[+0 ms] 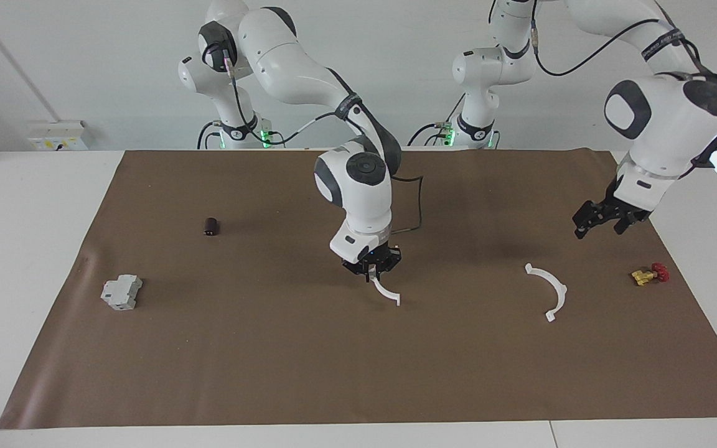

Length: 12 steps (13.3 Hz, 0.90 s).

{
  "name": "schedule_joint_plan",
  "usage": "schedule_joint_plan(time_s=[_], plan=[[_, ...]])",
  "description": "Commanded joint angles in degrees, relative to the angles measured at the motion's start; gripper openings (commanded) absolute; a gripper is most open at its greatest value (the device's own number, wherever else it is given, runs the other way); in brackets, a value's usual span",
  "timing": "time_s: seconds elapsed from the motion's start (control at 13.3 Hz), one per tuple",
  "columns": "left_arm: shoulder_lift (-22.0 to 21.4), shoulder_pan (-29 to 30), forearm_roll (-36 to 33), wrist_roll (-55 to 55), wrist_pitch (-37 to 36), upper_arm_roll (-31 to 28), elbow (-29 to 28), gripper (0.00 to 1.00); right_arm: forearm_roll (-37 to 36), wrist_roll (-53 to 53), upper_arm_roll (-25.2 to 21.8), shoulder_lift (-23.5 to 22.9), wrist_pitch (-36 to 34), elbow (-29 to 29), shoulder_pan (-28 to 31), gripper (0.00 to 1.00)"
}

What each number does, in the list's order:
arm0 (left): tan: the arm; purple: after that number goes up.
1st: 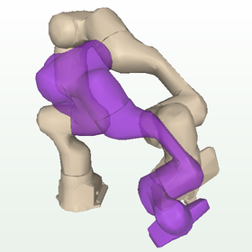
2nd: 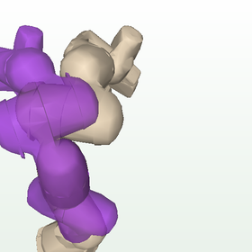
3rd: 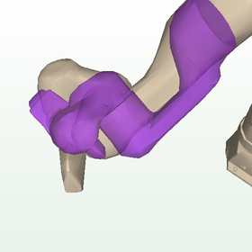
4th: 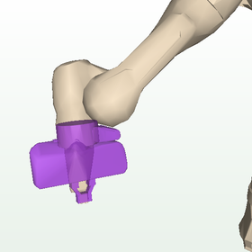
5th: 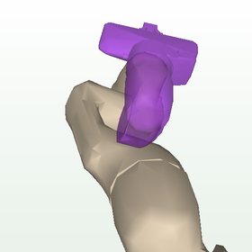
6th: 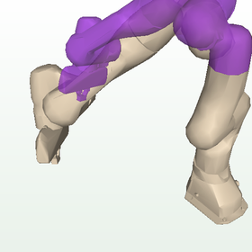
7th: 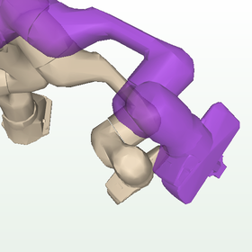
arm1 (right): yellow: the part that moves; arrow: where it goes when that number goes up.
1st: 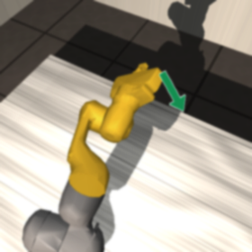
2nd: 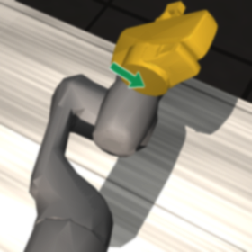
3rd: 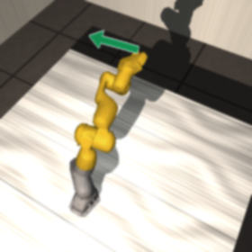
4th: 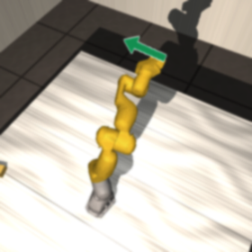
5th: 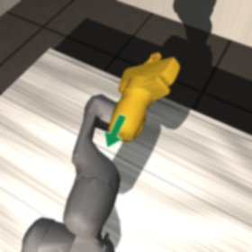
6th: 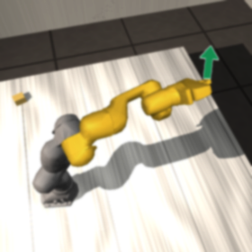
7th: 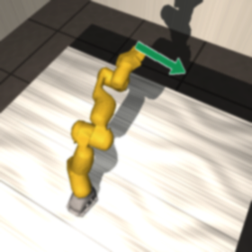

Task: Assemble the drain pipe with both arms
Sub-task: 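Carry the clamp half toward the center while the left gripper reaches the other half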

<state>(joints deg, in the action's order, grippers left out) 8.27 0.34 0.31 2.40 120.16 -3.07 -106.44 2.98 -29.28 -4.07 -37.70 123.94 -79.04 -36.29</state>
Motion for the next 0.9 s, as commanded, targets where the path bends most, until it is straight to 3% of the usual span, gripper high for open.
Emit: schedule_joint_plan(time_s=[0.0,0.38,0.45,0.6,0.75,0.83], plan=[[3.7,-0.2,-0.9,0.4,9.4,-0.1,-4.0,0.95,-1.0,-1.3,0.0,0.7,3.5,-3.9,-0.3,0.09],[12.2,-1.7,-0.9,-0.6,19.8,-0.1,-4.6,0.92,-1.0,2.0,0.0,1.6,4.5,-7.3,-0.4,0.09],[12.8,-1.9,-0.9,-1.7,20.3,-0.1,-4.7,0.86,-1.0,2.8,-0.1,1.6,4.5,-7.3,-0.4,0.09],[12.6,-2.0,-0.9,-2.1,20.1,-0.1,-5.4,0.60,-1.0,3.3,0.0,1.7,4.6,-7.3,-0.4,0.09],[12.2,-2.0,-0.9,-2.0,20.5,-0.1,-7.0,0.00,-1.0,3.3,0.0,1.7,6.2,-8.2,-0.4,0.09],[12.1,-2.0,-0.9,-2.0,20.3,-0.1,-7.1,0.00,-1.0,3.1,0.0,1.4,6.8,-8.4,-0.4,0.09]])
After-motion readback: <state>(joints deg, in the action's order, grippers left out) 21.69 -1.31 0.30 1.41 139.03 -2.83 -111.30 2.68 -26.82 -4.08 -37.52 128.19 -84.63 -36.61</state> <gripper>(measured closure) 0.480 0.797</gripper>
